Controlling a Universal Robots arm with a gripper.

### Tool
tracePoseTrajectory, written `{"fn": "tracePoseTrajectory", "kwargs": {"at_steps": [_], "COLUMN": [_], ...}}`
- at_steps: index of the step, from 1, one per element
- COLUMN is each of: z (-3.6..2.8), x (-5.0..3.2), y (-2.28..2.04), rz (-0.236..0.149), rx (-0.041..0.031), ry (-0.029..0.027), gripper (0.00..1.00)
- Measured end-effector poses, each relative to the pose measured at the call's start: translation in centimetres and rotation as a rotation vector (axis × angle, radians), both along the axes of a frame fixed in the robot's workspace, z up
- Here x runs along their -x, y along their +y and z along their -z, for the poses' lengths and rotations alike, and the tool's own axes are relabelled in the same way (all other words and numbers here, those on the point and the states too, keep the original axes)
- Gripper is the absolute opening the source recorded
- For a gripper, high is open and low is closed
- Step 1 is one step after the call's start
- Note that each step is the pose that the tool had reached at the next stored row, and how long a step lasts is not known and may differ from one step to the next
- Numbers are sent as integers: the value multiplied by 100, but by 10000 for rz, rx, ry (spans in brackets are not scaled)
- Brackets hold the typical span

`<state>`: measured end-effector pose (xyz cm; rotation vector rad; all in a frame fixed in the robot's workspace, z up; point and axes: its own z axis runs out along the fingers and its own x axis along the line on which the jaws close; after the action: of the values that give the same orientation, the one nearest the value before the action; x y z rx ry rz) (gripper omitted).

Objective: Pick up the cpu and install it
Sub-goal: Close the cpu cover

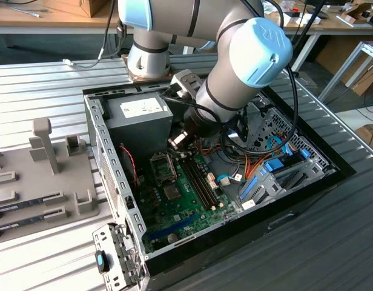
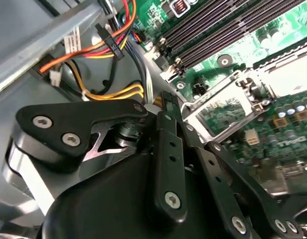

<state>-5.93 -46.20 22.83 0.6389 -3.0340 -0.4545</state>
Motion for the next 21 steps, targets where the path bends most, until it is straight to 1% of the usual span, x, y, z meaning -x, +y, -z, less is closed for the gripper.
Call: {"fn": "tracePoseTrajectory", "kwargs": {"at_steps": [2,3,5,6,9,10,12,13,15,17,21], "z": [11,21,37,50,79,96,120,124,141,153,179], "x": [-1,-8,-17,-25,-53,-56,-57,-57,-57,-57,-50], "y": [0,0,0,0,0,0,0,0,0,1,0], "rz": [-360,-642,-977,-1212,-1548,-1550,-1610,-1626,-1669,-1692,-1729], "rx": [-1,0,0,-1,1,-12,-126,-168,-291,-340,-403], "ry": [-1,0,1,0,0,1,-8,-11,-21,-25,-30], "gripper": [11,11,11,11,11,11,11,11,11,11,11]}}
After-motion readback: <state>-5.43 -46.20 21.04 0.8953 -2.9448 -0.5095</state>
